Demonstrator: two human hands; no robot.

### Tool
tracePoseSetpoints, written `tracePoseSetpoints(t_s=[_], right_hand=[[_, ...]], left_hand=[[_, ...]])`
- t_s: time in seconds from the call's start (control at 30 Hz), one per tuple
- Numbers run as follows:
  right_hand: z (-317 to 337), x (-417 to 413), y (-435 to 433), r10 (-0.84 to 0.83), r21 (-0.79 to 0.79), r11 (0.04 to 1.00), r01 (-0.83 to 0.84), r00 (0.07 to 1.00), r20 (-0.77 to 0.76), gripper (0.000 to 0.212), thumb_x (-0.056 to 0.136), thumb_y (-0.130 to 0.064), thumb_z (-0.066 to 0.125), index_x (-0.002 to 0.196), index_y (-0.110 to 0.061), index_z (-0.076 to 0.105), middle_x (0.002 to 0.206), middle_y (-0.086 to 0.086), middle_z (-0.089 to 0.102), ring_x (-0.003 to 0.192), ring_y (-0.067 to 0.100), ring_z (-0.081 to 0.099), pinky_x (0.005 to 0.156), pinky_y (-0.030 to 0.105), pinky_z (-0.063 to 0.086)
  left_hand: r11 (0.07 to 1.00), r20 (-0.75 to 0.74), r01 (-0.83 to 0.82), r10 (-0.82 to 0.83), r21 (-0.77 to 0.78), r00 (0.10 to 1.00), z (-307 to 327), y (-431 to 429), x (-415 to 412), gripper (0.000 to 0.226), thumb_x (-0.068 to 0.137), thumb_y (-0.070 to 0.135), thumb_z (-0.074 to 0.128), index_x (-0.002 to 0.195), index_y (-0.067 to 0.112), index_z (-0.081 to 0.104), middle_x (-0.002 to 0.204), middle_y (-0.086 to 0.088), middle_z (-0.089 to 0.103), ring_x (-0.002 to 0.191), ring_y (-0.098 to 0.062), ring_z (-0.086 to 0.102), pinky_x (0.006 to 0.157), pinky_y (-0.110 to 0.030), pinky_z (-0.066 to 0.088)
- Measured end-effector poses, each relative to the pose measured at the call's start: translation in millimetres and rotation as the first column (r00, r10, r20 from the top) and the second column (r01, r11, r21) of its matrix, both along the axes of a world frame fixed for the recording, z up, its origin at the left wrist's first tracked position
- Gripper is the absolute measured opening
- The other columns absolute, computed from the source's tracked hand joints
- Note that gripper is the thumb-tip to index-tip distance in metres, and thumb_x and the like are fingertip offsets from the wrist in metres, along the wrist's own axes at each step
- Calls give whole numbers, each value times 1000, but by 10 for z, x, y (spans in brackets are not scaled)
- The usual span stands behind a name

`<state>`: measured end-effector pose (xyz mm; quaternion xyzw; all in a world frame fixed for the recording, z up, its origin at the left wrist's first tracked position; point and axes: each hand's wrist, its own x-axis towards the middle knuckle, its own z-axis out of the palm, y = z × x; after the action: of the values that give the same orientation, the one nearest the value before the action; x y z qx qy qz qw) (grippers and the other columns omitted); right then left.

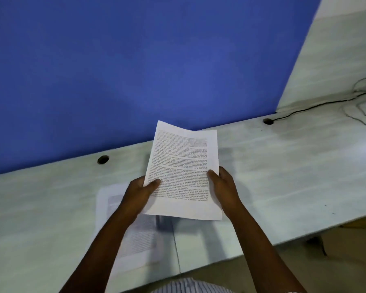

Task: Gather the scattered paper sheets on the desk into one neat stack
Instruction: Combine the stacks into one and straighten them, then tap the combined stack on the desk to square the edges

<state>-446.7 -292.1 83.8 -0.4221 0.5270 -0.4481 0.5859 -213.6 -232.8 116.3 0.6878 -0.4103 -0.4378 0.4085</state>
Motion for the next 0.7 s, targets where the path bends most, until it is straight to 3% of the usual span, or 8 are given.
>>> tracePoseSetpoints(t_s=[0.07, 0.23, 0.4, 0.53, 0.6, 0.7], right_hand=[[-73, 363, 78, 42, 19, 999, -40, 995, -93, 21, 101, -16, 52, 115, -11, 66, 112, -3, 71, 105, 13, 67, 78, 19, 47], [-319, 1145, 313, 222, 77, 975, -209, 933, -282, 21, 99, -13, 54, 117, -12, 65, 112, -3, 69, 104, 13, 64, 80, 21, 47], [-555, 1640, 502, 332, 120, 943, -310, 847, -416, 19, 98, -12, 56, 115, -11, 64, 111, -4, 70, 103, 13, 65, 84, 21, 50], [-817, 1856, 629, 385, 149, 913, -379, 684, -619, 18, 96, -15, 60, 111, -7, 62, 111, 4, 68, 101, 20, 64, 82, 27, 47], [-969, 1900, 702, 414, 218, 900, -378, 585, -697, 23, 94, -17, 61, 115, -8, 58, 115, 7, 68, 103, 25, 64, 80, 26, 44], [-1091, 1880, 794, 382, 245, 914, -323, 486, -786, 40, 90, -22, 66, 125, -9, 52, 124, 11, 62, 113, 32, 61, 89, 34, 48]], left_hand=[[999, -9, -52, 52, -4, 999, -132, 197, 395, 26, 97, 29, 63, 121, 22, 67, 109, 8, 71, 95, -1, 65, 78, -16, 48], [987, 36, -144, 142, 64, 989, -513, 686, 1215, 24, 98, 26, 62, 118, 17, 72, 110, 5, 73, 100, -11, 68, 91, -28, 49], [970, 65, -197, 189, 143, 980, -860, 1064, 1719, 19, 97, 20, 62, 111, 12, 73, 106, 0, 74, 96, -15, 67, 79, -24, 46], [944, 40, -216, 213, 250, 976, -1133, 1282, 1867, 11, 94, 13, 66, 104, 14, 71, 106, -6, 73, 96, -22, 67, 82, -29, 47], [928, 97, -227, 207, 295, 973, -1260, 1327, 1904, 10, 92, 13, 69, 101, 15, 71, 103, -7, 73, 98, -27, 68, 84, -32, 49], [916, 230, -273, 209, 295, 950, -1387, 1334, 1922, 23, 87, 14, 74, 109, 10, 72, 109, -10, 70, 102, -28, 66, 89, -34, 49]])
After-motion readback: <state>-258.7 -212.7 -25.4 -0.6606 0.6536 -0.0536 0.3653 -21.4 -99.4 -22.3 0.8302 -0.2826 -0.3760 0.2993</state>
